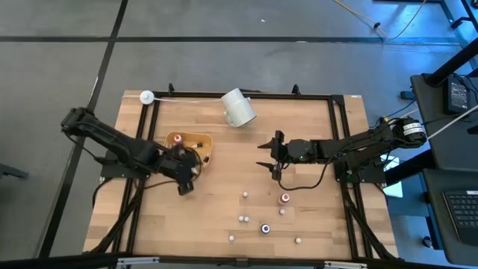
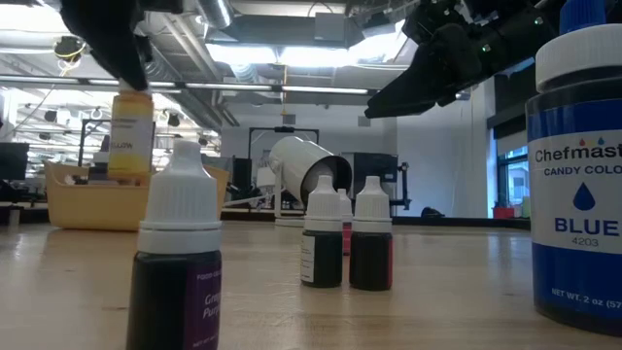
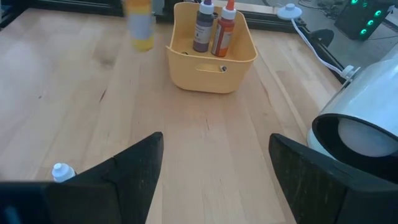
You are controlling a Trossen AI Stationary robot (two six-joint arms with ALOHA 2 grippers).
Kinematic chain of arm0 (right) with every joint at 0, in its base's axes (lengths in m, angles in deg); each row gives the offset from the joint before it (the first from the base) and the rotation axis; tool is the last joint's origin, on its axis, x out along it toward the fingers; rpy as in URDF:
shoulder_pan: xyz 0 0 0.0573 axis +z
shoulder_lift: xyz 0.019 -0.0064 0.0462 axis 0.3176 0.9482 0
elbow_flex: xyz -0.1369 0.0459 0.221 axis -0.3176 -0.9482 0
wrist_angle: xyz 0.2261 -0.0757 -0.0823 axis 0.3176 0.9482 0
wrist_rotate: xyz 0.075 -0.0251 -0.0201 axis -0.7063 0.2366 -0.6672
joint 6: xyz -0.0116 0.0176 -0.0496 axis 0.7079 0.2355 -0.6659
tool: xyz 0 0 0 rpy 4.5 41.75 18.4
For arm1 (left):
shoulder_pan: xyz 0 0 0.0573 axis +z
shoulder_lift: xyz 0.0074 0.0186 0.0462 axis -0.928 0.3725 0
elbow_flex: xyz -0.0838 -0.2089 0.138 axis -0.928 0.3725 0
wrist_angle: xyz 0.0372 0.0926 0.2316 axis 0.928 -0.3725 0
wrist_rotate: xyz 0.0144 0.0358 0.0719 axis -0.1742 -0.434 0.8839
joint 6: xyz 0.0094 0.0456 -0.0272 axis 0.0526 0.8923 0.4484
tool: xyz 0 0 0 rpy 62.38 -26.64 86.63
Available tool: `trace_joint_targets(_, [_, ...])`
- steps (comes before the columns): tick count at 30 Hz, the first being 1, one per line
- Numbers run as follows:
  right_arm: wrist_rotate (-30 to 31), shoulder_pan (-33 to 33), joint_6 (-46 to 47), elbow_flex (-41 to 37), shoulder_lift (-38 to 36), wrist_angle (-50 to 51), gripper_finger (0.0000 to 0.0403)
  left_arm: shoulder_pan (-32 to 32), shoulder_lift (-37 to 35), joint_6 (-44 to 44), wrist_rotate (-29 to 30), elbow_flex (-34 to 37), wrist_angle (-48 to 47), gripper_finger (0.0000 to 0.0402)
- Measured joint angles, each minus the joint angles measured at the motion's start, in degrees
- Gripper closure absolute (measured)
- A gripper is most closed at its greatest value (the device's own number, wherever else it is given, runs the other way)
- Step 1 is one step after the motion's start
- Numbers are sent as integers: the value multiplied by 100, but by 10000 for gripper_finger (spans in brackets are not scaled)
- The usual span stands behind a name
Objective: Pick & Place food coloring
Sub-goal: Put the large yellow food coloring bottle into the bin
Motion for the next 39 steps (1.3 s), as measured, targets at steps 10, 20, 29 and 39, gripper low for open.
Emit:
trace_joint_targets(10, [0, 2, -15, 0, 0, -7, 109, -1, -846, -1825, 970, 0, -1932, 285])
trace_joint_targets(20, [0, 2, -17, 0, 0, -13, 109, -2, -919, -2562, 1105, 464, -2279, 285])
trace_joint_targets(29, [0, 2, -16, 0, 0, -16, 109, -2, -971, -3347, 1197, 990, -2231, 282])
trace_joint_targets(39, [0, 0, -19, 2, 0, -17, 109, -1, -1004, -4081, 1383, 1229, -2116, 275])
